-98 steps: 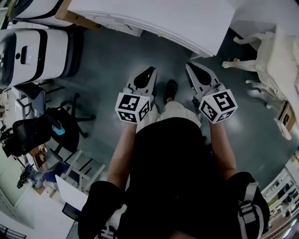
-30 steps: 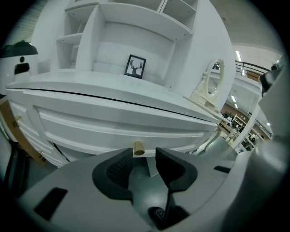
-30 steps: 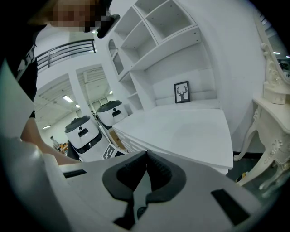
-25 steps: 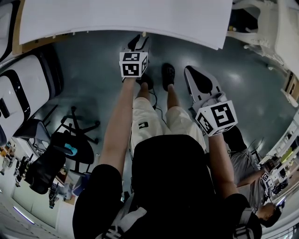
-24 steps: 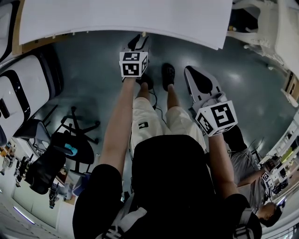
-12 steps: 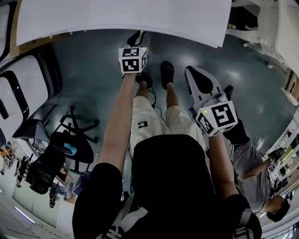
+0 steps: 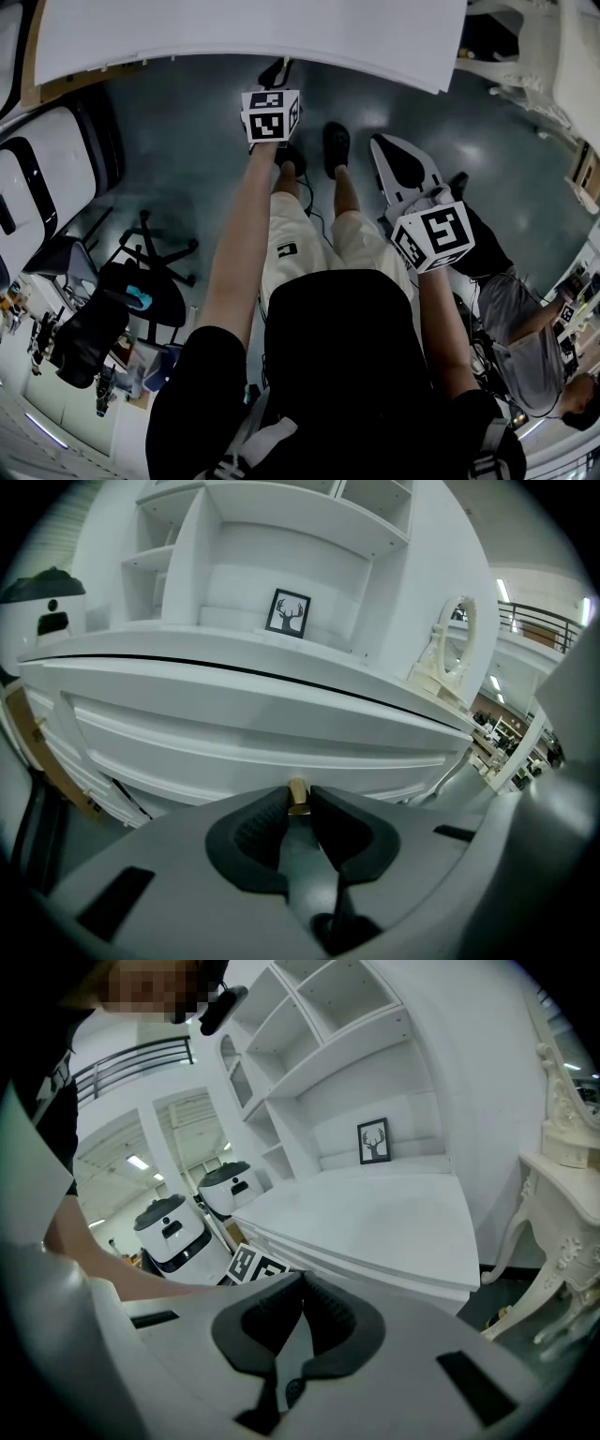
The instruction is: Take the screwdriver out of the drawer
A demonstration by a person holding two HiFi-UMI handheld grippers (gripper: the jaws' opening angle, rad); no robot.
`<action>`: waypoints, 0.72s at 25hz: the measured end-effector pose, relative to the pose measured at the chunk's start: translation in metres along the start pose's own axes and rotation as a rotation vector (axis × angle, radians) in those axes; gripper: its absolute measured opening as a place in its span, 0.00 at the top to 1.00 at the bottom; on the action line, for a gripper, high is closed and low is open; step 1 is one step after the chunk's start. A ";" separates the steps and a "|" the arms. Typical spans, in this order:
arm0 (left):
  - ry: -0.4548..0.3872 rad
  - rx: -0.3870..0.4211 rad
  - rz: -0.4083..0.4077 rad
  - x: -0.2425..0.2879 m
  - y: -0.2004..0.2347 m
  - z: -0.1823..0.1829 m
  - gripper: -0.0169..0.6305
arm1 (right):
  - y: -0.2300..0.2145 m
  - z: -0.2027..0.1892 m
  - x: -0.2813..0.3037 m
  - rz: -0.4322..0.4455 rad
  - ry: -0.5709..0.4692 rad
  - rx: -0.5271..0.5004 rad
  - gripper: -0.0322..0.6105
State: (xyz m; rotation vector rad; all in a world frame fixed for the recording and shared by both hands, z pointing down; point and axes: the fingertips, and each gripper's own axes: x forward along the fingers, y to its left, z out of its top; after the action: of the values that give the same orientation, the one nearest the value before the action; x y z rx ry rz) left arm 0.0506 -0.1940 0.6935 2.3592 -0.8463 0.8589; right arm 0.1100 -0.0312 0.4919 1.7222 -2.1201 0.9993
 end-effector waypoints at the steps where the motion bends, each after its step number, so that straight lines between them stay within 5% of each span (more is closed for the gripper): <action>1: 0.001 -0.002 0.003 -0.001 0.001 -0.001 0.84 | 0.001 -0.001 0.000 0.002 0.000 -0.001 0.92; 18: 0.030 -0.007 0.011 -0.032 -0.005 -0.036 0.84 | 0.013 -0.008 -0.009 0.023 0.007 -0.013 0.92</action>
State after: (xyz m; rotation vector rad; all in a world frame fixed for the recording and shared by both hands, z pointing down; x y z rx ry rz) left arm 0.0205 -0.1564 0.6944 2.3316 -0.8491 0.8922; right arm 0.0987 -0.0181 0.4878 1.6897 -2.1428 0.9941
